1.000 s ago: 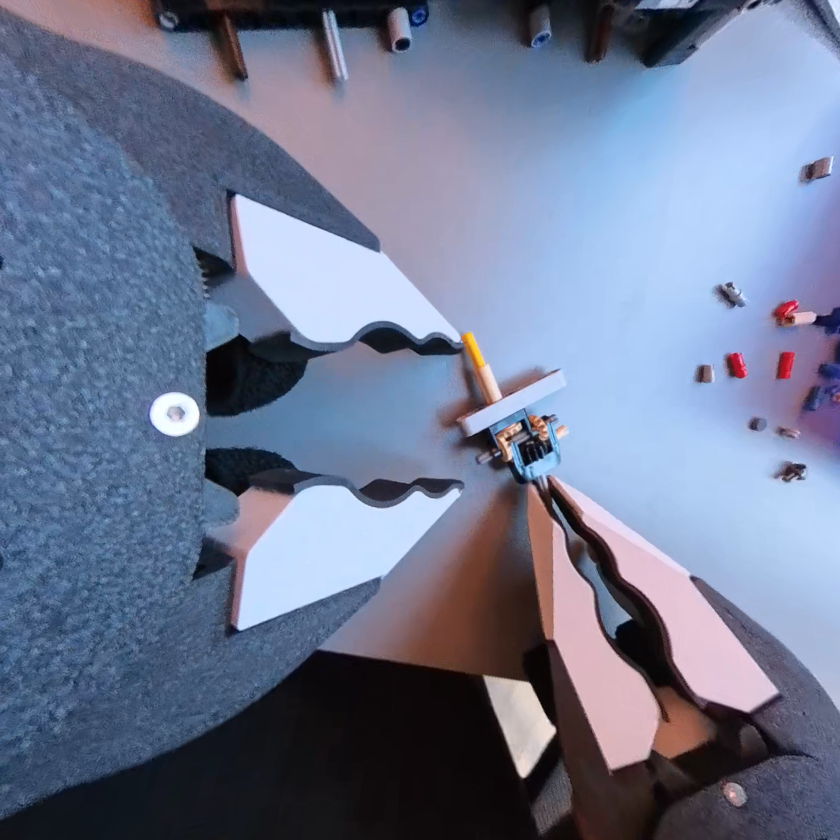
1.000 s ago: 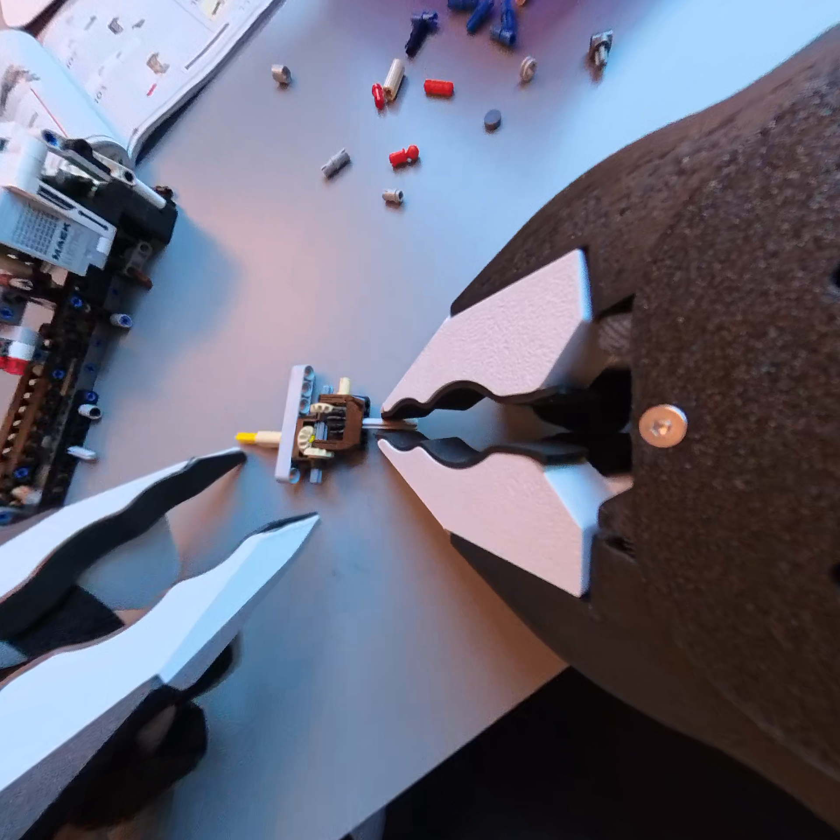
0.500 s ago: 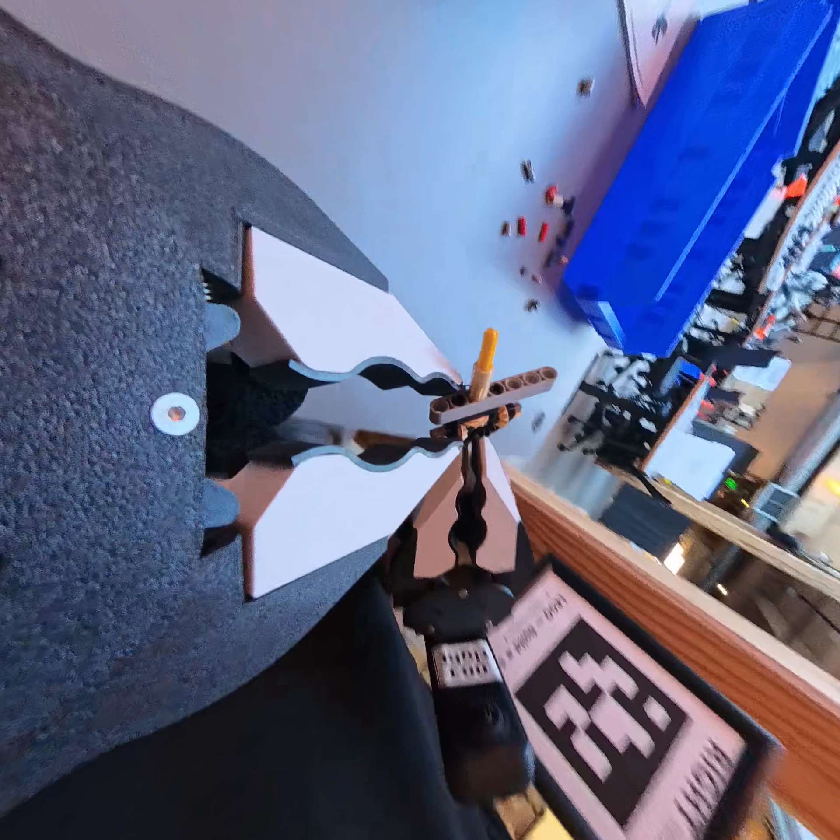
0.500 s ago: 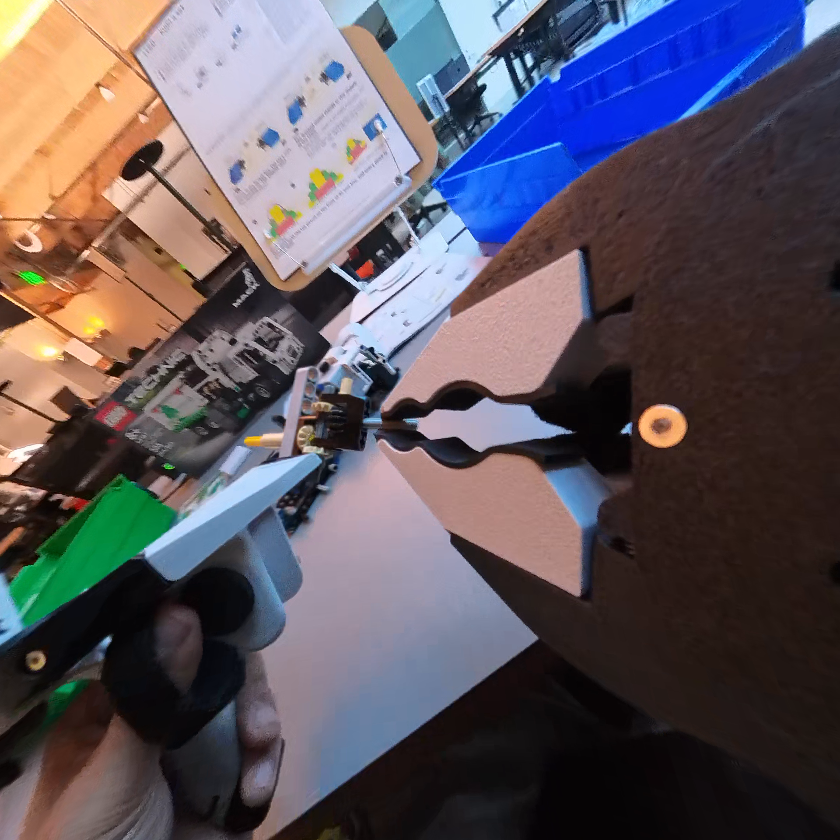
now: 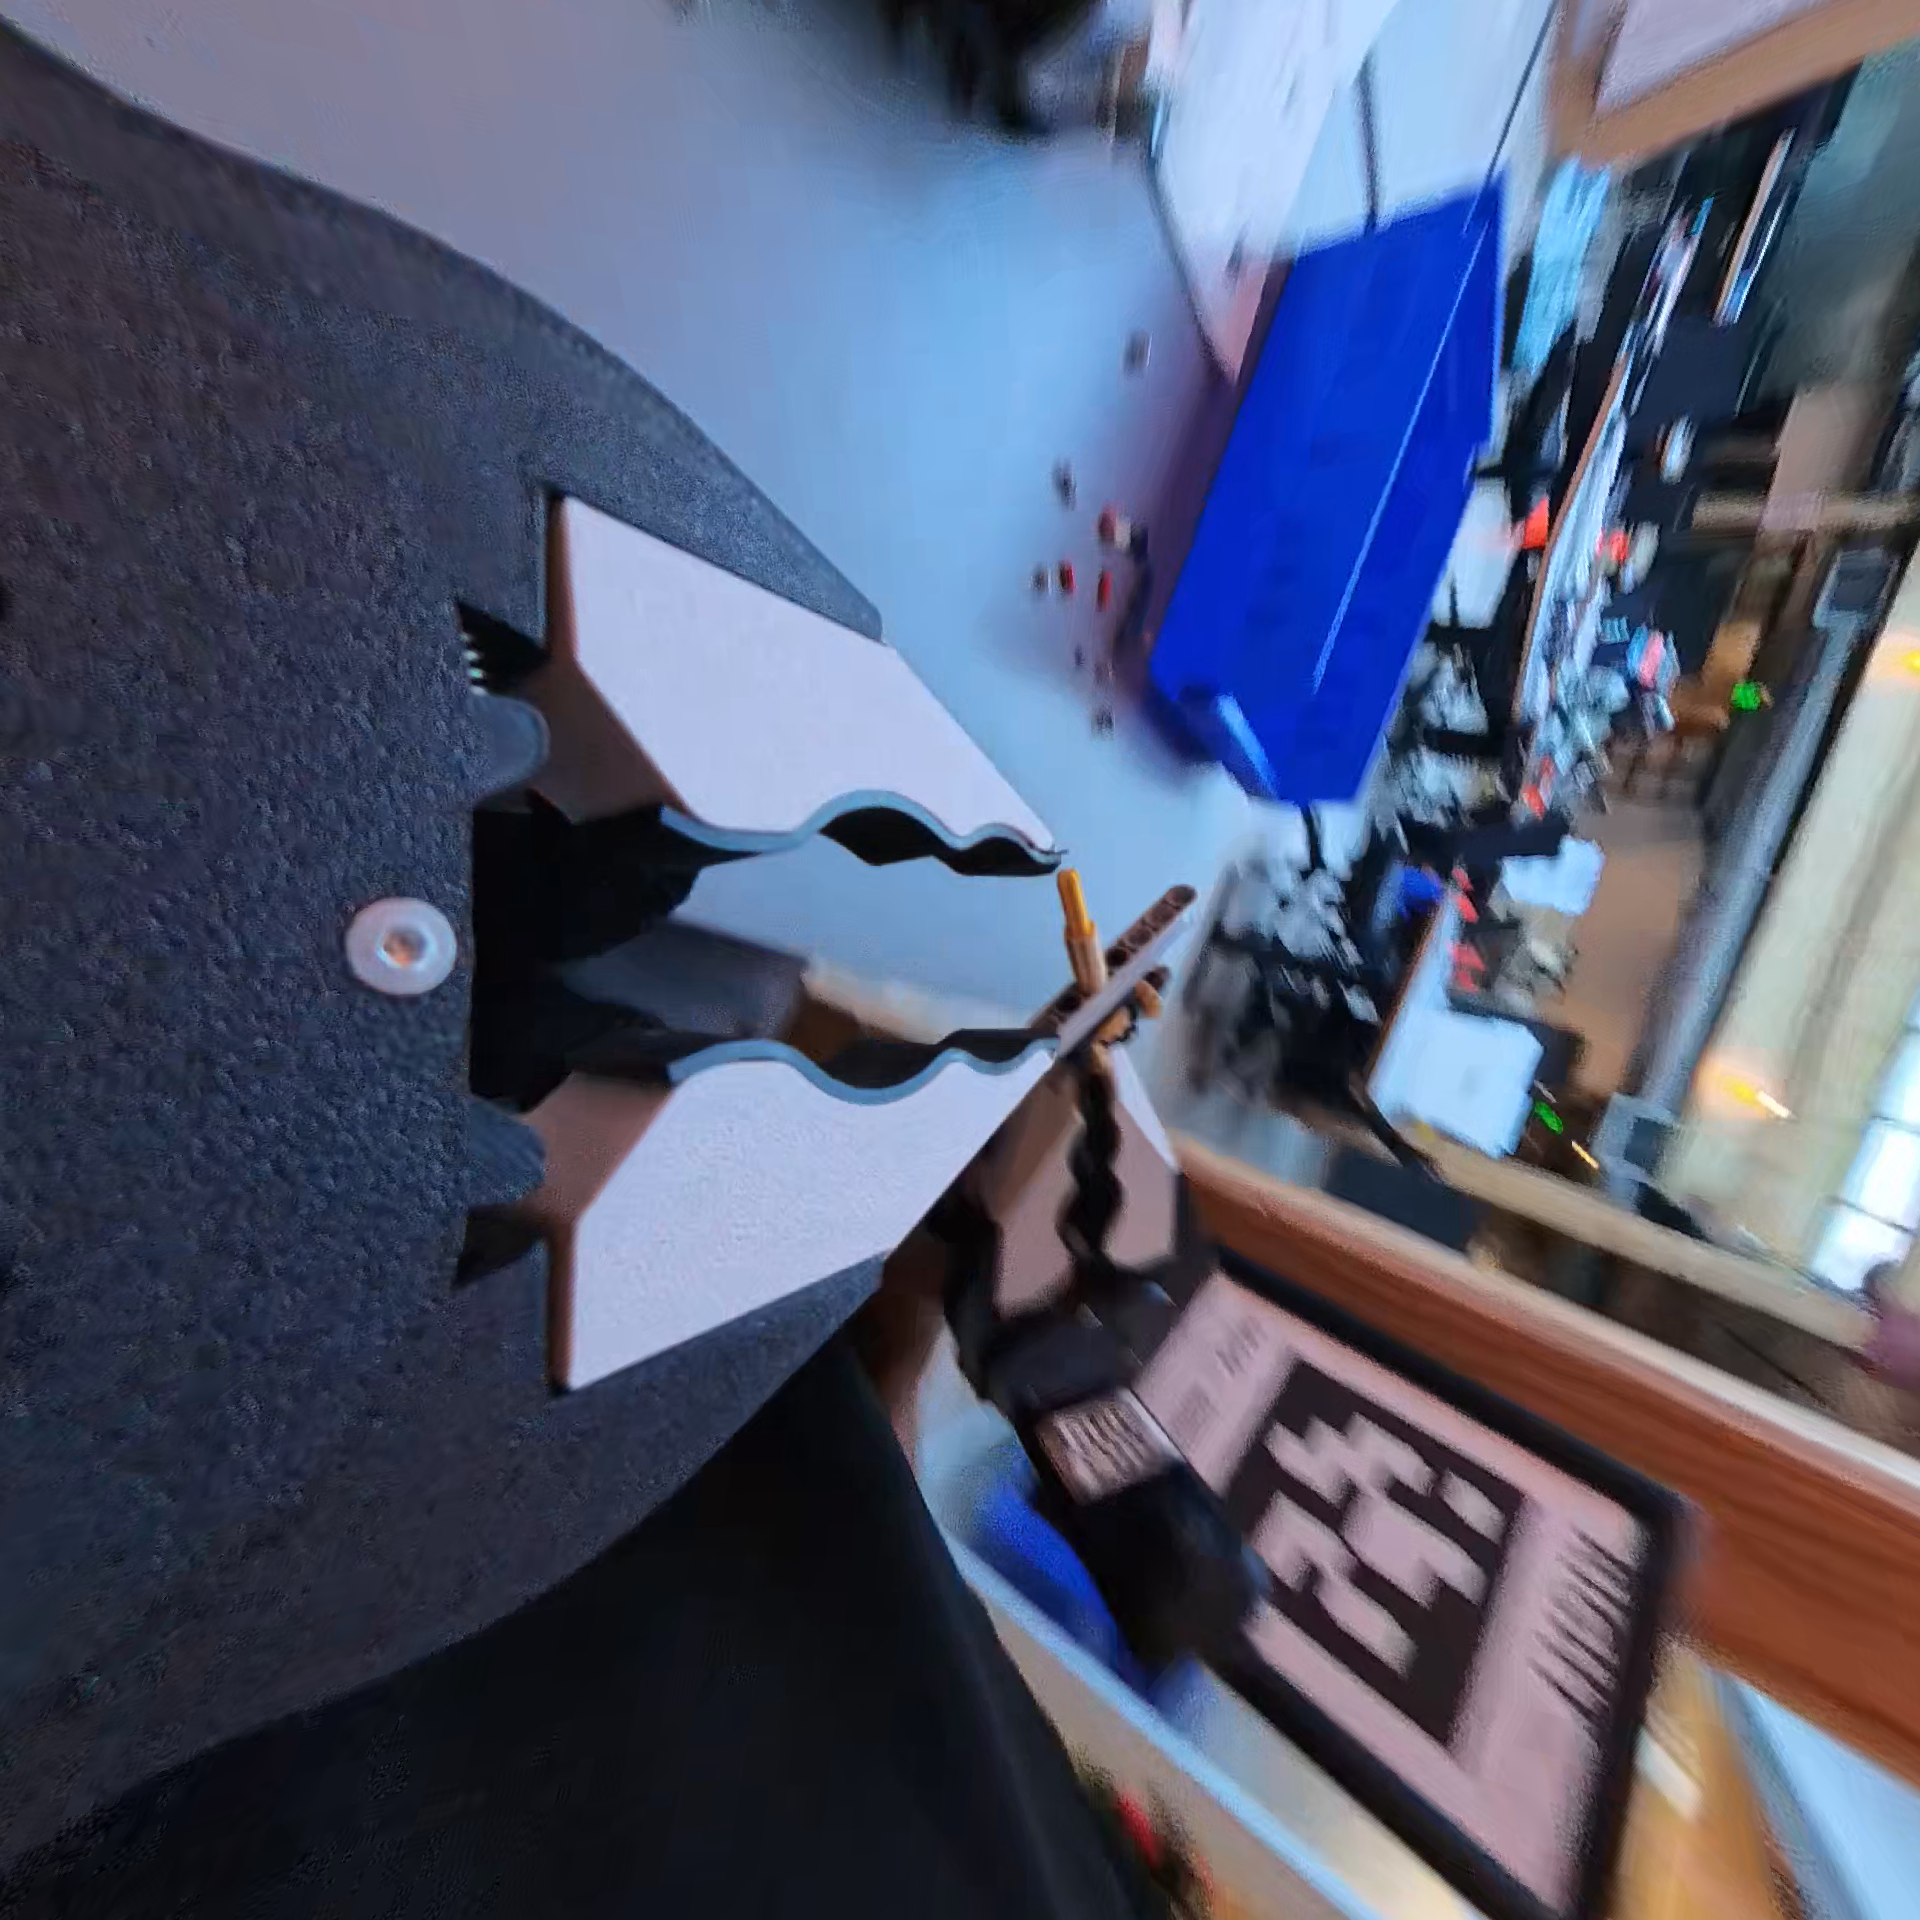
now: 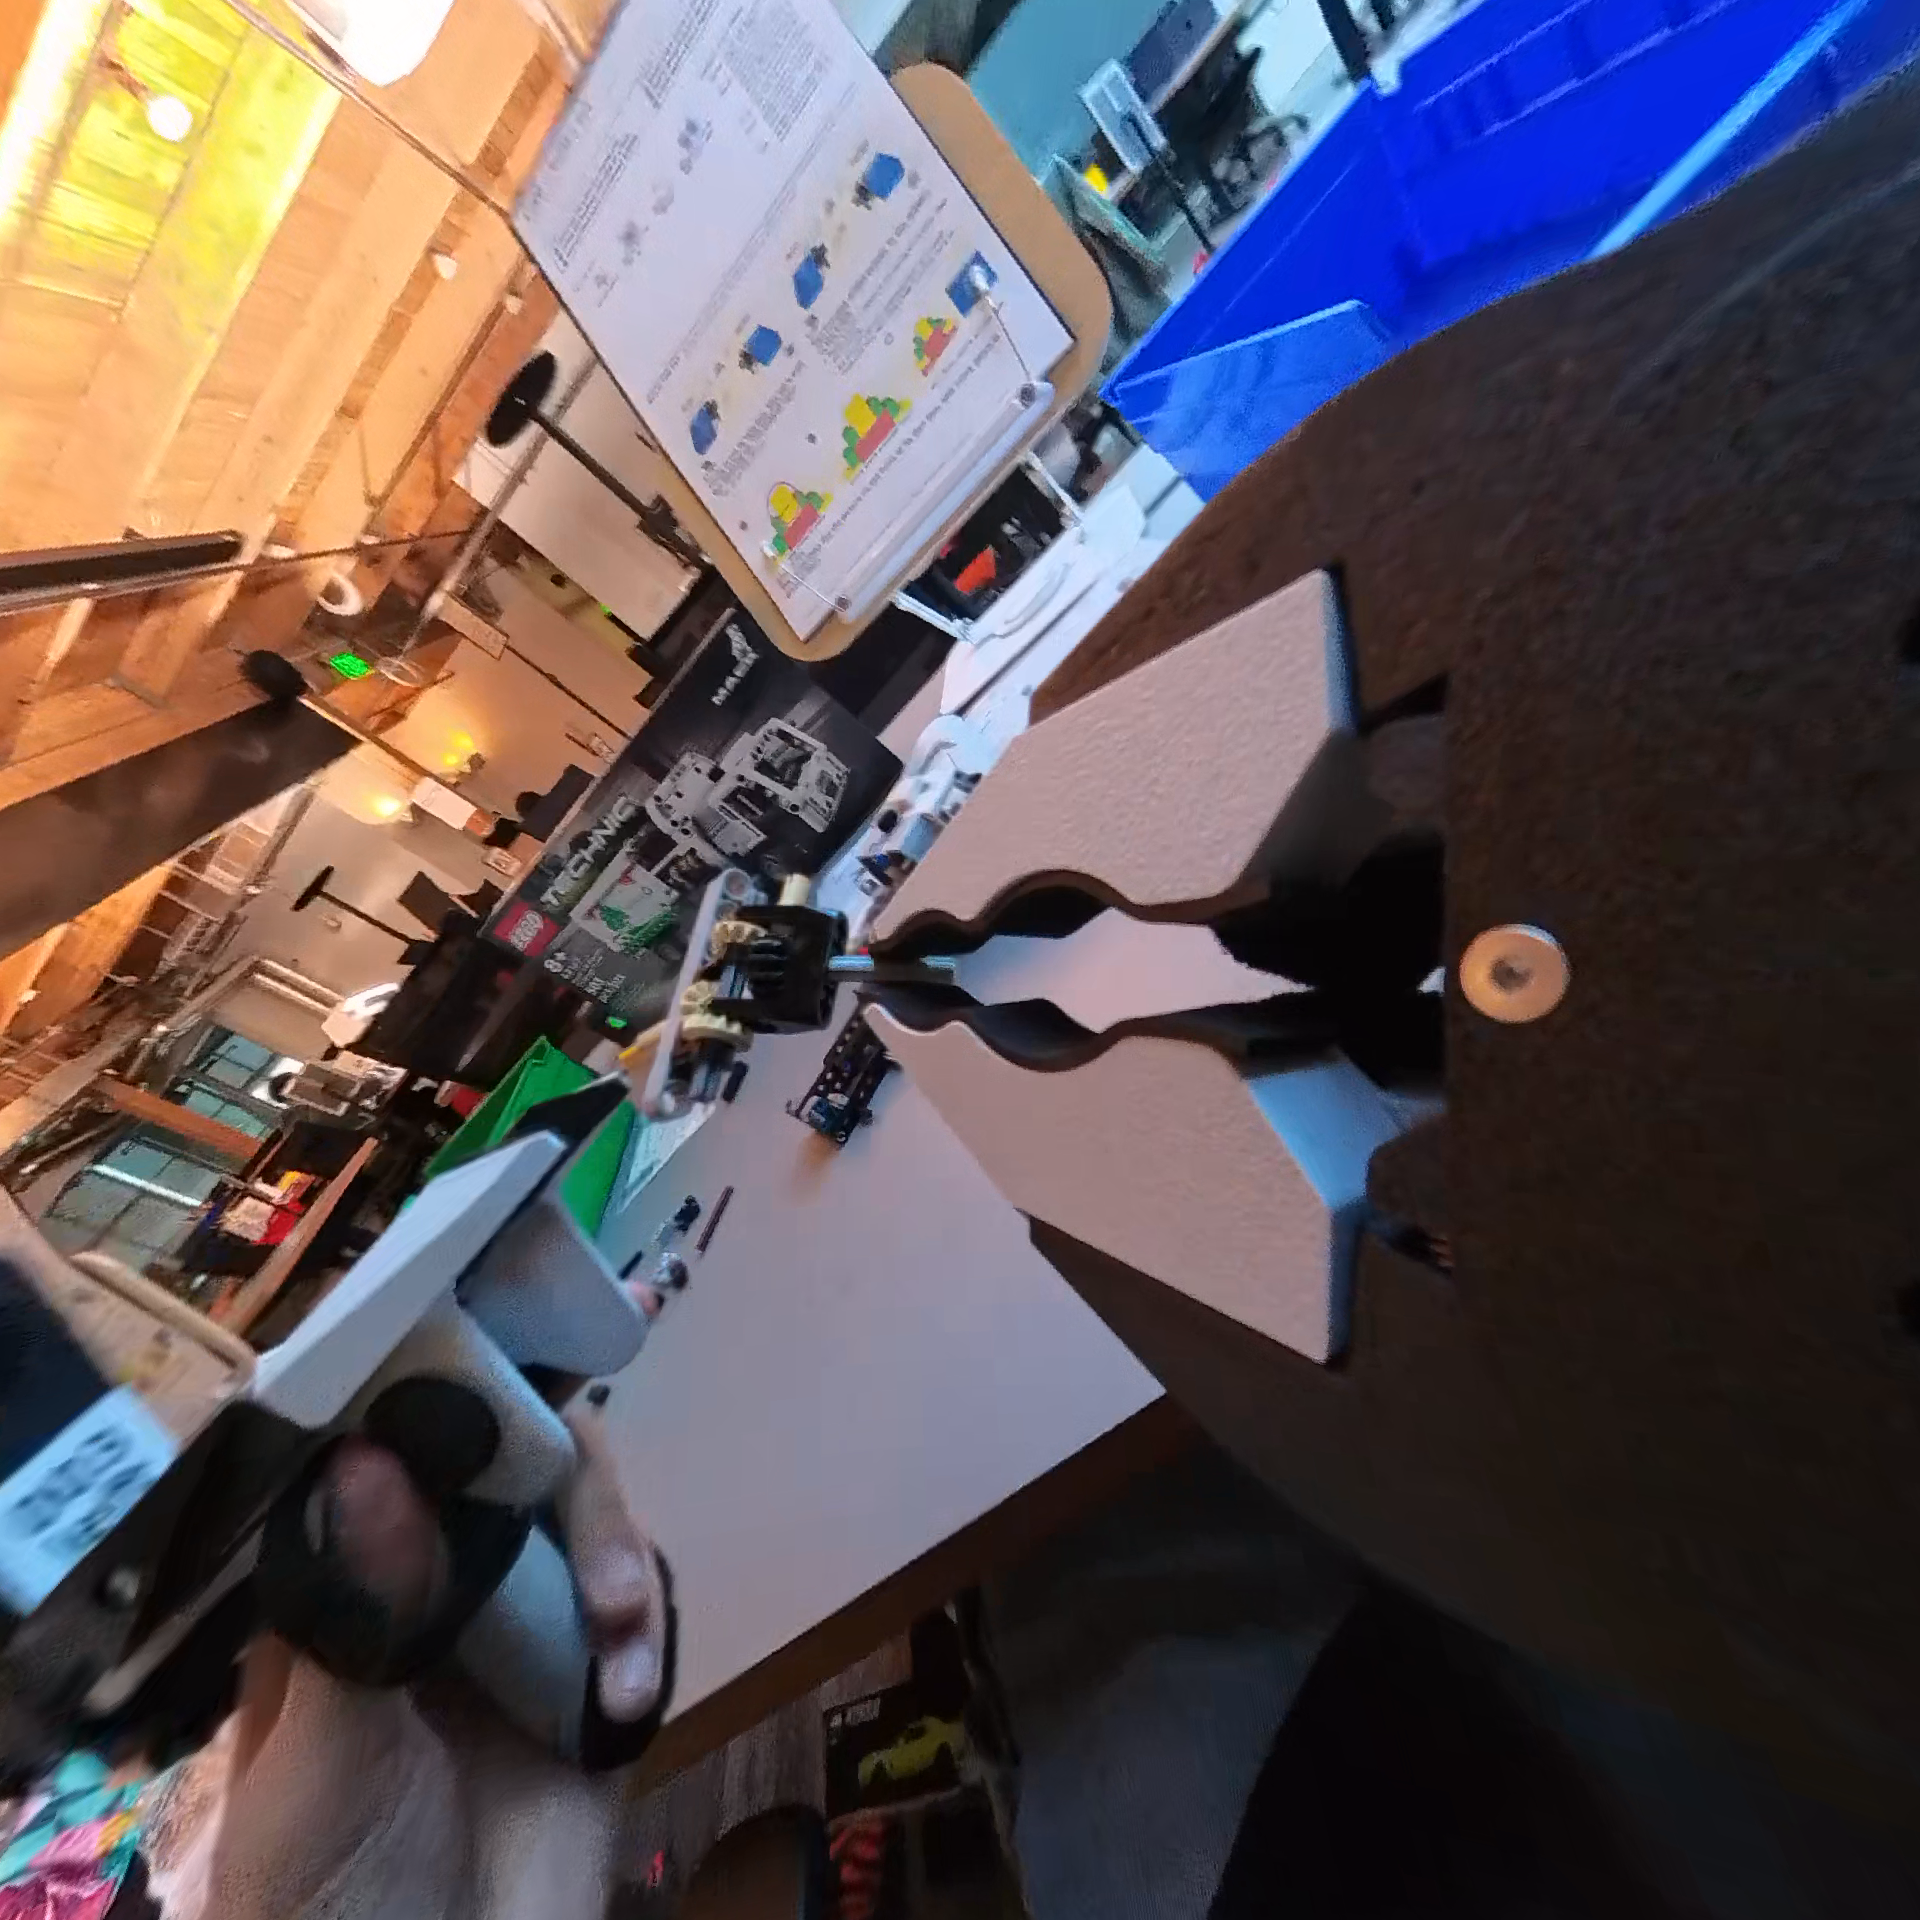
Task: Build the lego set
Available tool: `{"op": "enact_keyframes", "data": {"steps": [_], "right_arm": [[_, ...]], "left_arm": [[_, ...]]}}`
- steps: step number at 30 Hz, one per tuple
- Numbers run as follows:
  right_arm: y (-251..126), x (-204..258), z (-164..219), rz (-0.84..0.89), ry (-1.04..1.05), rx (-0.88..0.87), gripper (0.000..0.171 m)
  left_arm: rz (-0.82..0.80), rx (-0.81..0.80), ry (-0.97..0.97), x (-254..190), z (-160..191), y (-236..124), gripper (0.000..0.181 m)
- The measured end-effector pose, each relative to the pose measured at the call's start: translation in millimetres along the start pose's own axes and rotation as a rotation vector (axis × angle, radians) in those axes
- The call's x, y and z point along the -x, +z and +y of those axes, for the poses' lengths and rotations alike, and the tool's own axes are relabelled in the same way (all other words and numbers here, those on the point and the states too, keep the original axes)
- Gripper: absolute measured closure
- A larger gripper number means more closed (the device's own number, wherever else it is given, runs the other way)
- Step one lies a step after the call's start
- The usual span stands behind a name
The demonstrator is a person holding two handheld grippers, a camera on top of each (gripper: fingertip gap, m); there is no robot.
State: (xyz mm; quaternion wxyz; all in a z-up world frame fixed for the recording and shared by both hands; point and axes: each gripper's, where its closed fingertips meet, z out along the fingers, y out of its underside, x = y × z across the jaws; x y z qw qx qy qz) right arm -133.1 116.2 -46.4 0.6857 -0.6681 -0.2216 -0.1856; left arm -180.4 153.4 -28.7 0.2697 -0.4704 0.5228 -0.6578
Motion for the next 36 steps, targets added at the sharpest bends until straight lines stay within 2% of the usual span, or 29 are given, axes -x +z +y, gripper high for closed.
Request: {"op": "enact_keyframes", "data": {"steps": [4,6,8,22,27,31,36], "right_arm": [[3,-4,8,0.024,0.073,0.049,0.168],[4,-3,9,0.057,0.037,0.067,0.168],[6,-1,10,0.086,-0.002,0.08,0.168],[5,2,7,0.121,-0.078,0.067,0.168],[12,4,15,0.124,-0.101,0.061,0.167],[25,9,28,0.081,-0.048,0.094,0.165],[47,5,43,-0.016,0.138,0.147,0.165]], "left_arm": [[-0.297,0.205,0.412,16,19,1,0.152],[-0.388,0.201,0.529,13,20,9,0.161],[-0.408,0.169,0.556,7,19,17,0.166],[-0.24,0.069,0.262,1,18,25,0.172],[-0.157,0.026,0.092,10,17,26,0.172],[-0.088,0.012,-0.079,32,18,30,0.173],[-0.069,0.041,-0.11,61,17,36,0.176]]}}
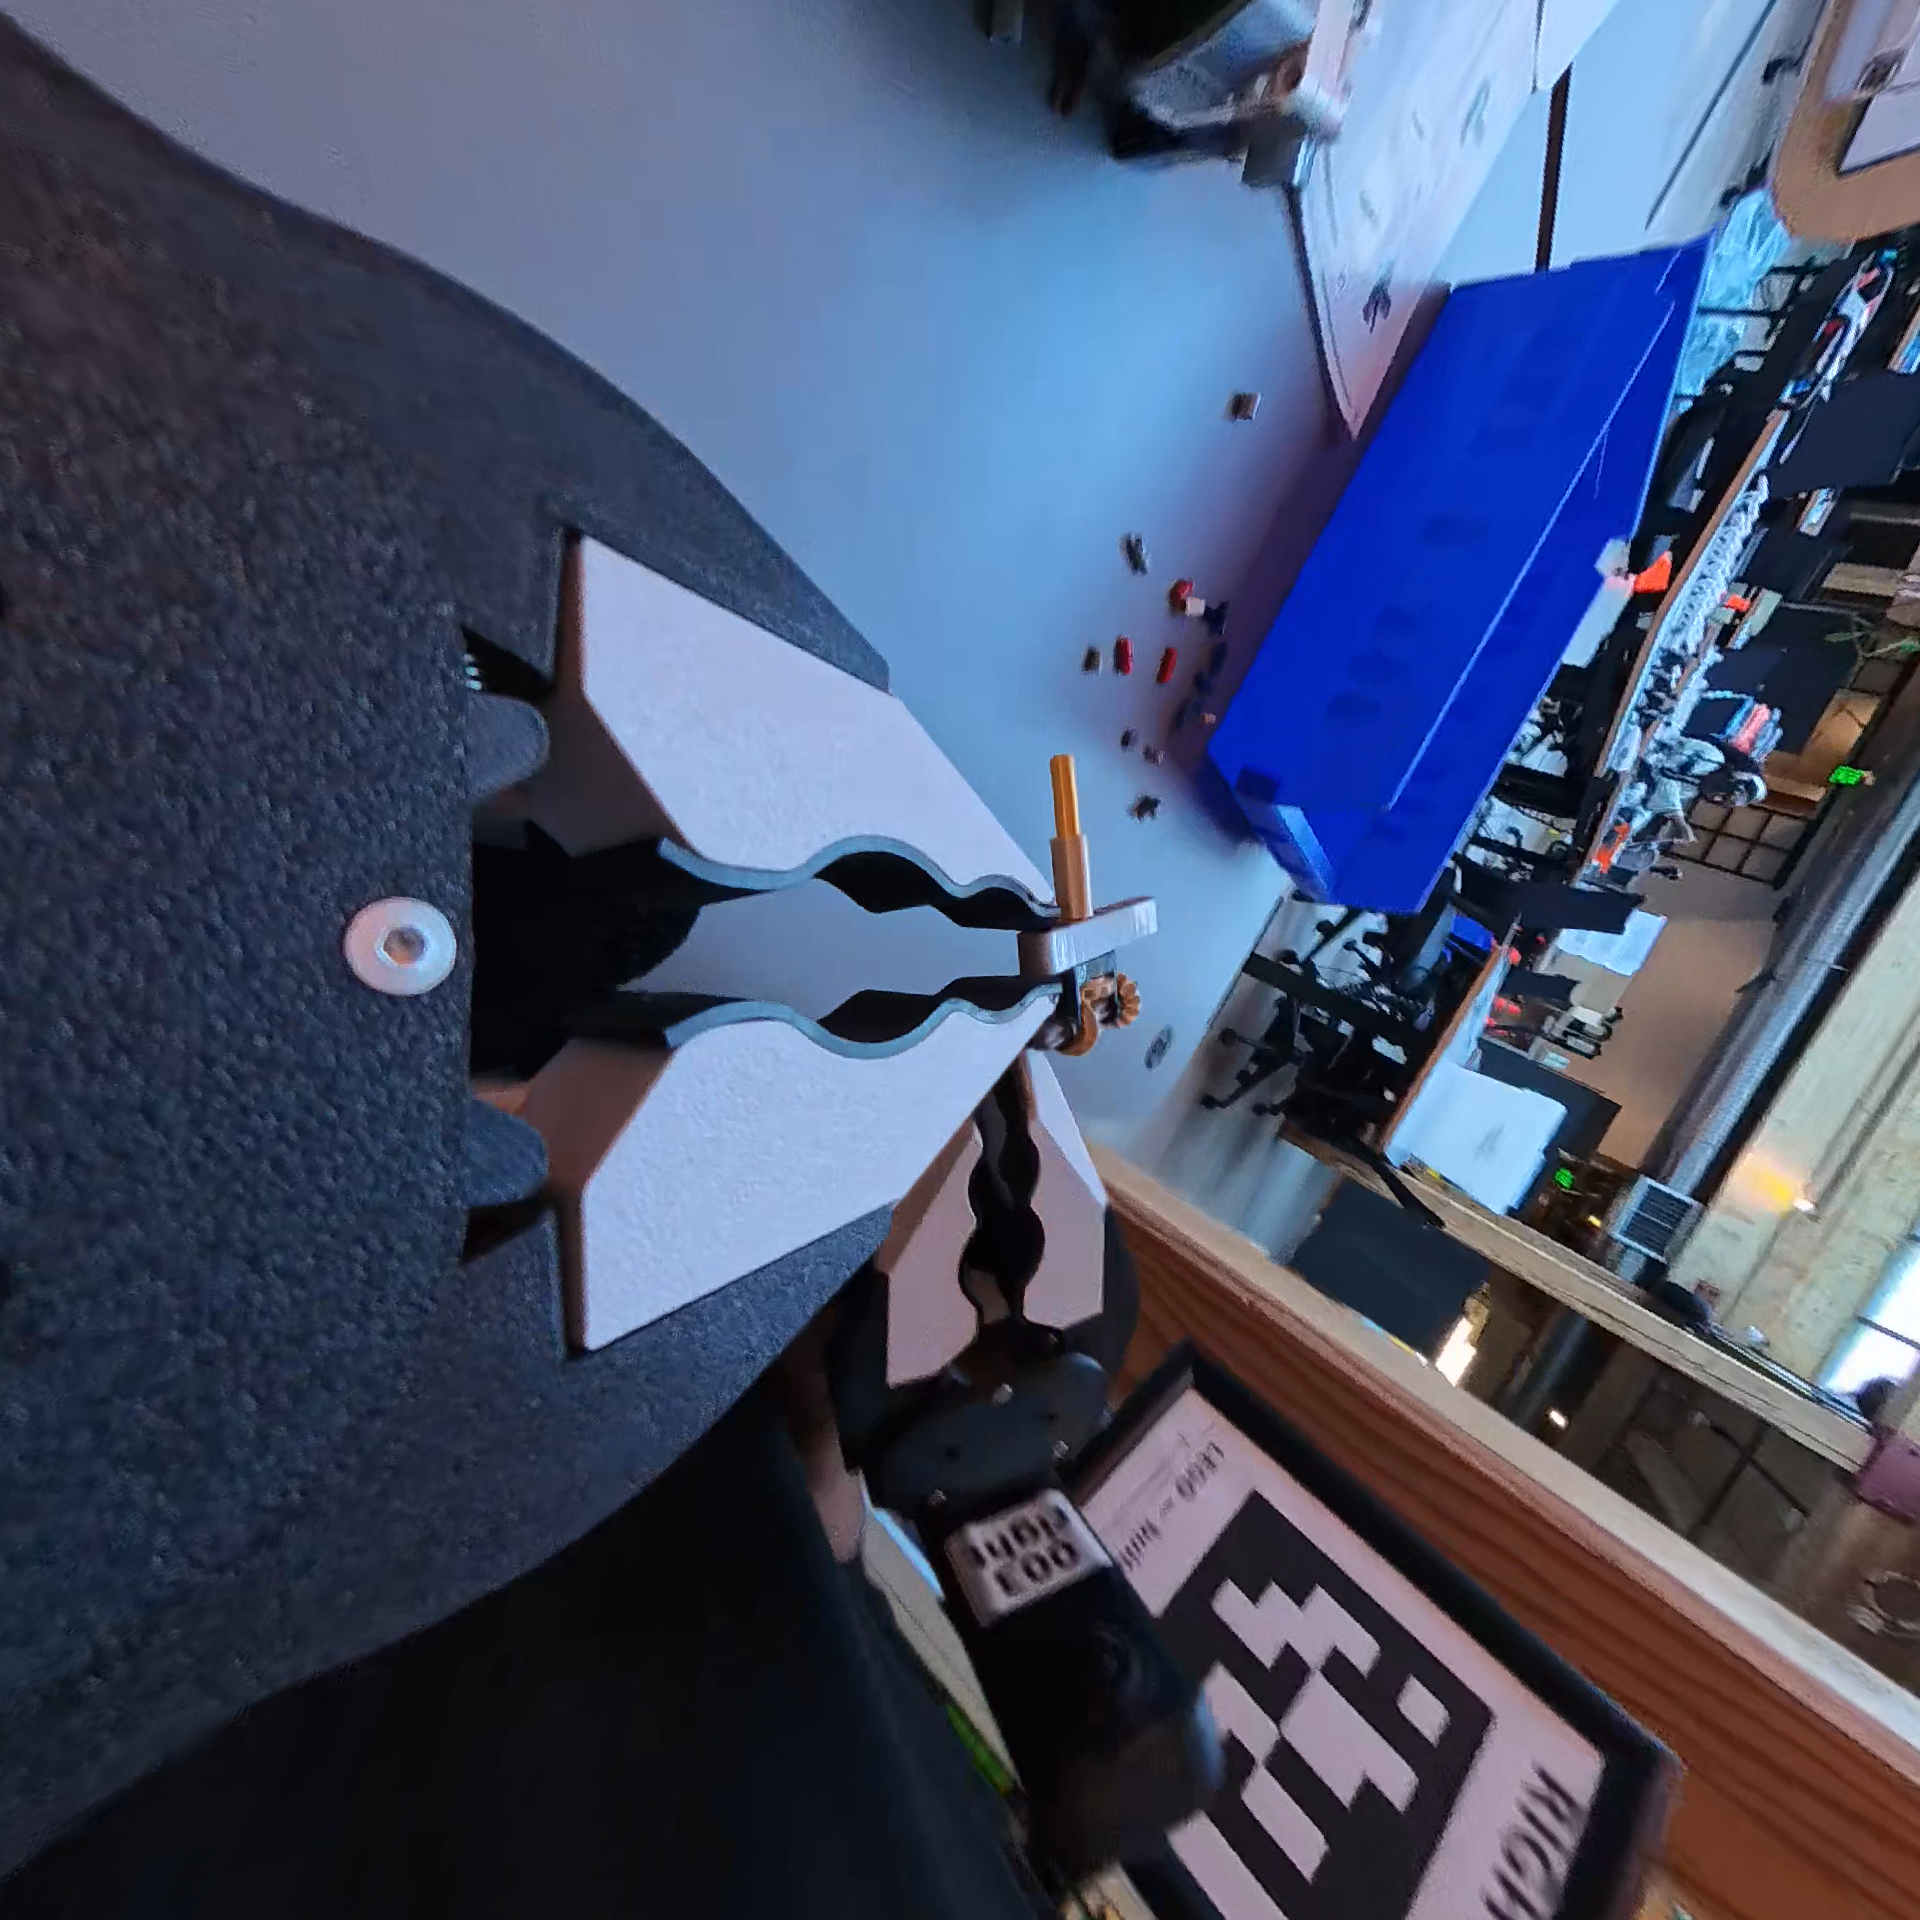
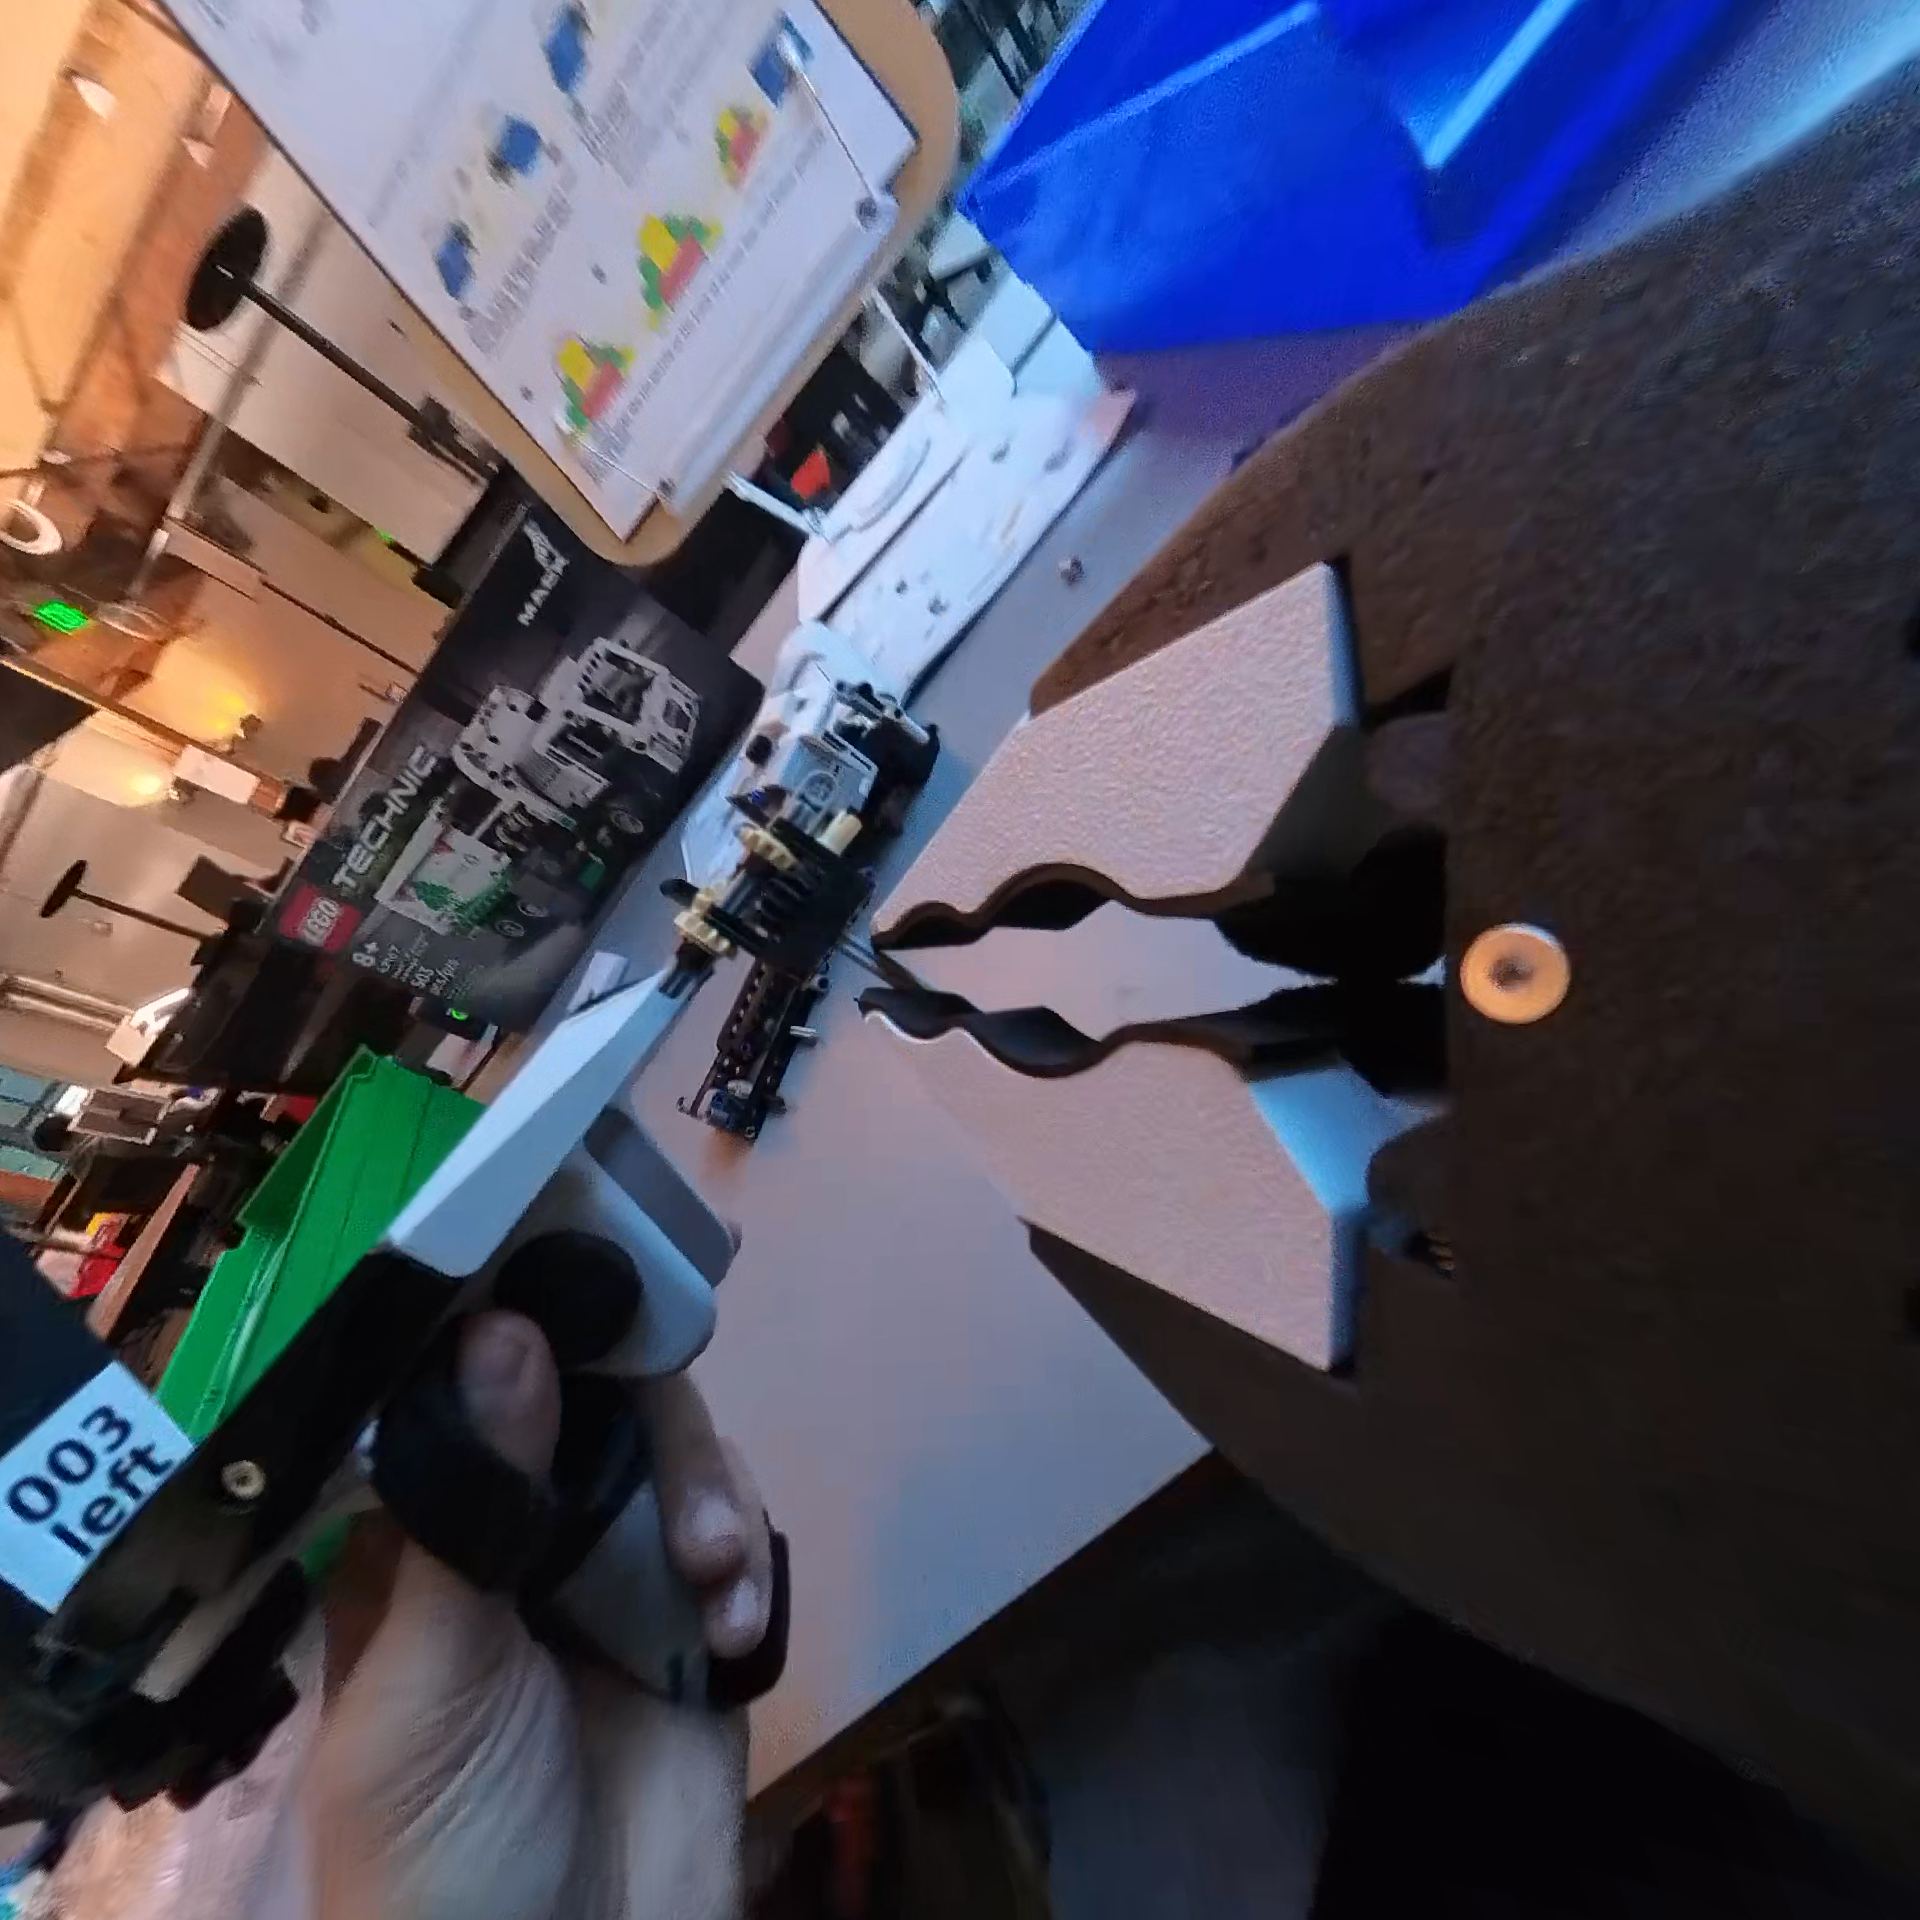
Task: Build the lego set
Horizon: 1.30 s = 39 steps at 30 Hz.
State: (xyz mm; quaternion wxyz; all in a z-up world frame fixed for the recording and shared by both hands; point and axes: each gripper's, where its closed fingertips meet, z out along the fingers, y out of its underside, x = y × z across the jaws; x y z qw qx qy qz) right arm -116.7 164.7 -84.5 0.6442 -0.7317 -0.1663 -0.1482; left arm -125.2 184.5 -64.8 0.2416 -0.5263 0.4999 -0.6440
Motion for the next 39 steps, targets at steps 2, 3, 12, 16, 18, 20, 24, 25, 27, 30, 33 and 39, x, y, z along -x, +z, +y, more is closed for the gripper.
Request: {"op": "enact_keyframes", "data": {"steps": [2,3,12,16,18,20,24,25,27,30,33,39], "right_arm": [[9,-8,4,-0.012,0.052,0.026,0.166],[13,-11,6,-0.02,0.069,0.039,0.167],[31,0,82,-0.357,0.339,0.483,0.167],[36,-7,103,-0.417,0.39,0.609,0.167],[43,-14,107,-0.428,0.395,0.631,0.167],[48,-17,112,-0.453,0.392,0.656,0.167],[57,-21,117,-0.477,0.39,0.656,0.166],[58,-22,117,-0.482,0.394,0.652,0.166],[60,-29,117,-0.471,0.395,0.628,0.161],[54,-48,113,-0.443,0.373,0.549,0.152],[45,-101,125,-0.247,0.336,0.492,0.143],[33,-162,157,0.033,0.362,0.527,0.142]], "left_arm": [[-0.043,0.045,0.06,15,0,3,0.176],[-0.067,0.073,0.101,22,0,4,0.176],[-0.169,0.433,0.415,82,53,25,0.175],[-0.194,0.542,0.526,102,66,38,0.176],[-0.218,0.567,0.552,111,66,42,0.176],[-0.238,0.602,0.543,120,68,43,0.175],[-0.278,0.638,0.513,132,70,44,0.175],[-0.288,0.642,0.504,134,70,45,0.175],[-0.319,0.636,0.467,137,70,46,0.175],[-0.361,0.623,0.398,138,69,46,0.175],[-0.396,0.598,0.323,138,68,43,0.172],[-0.394,0.343,0.333,131,26,22,0.157]]}}
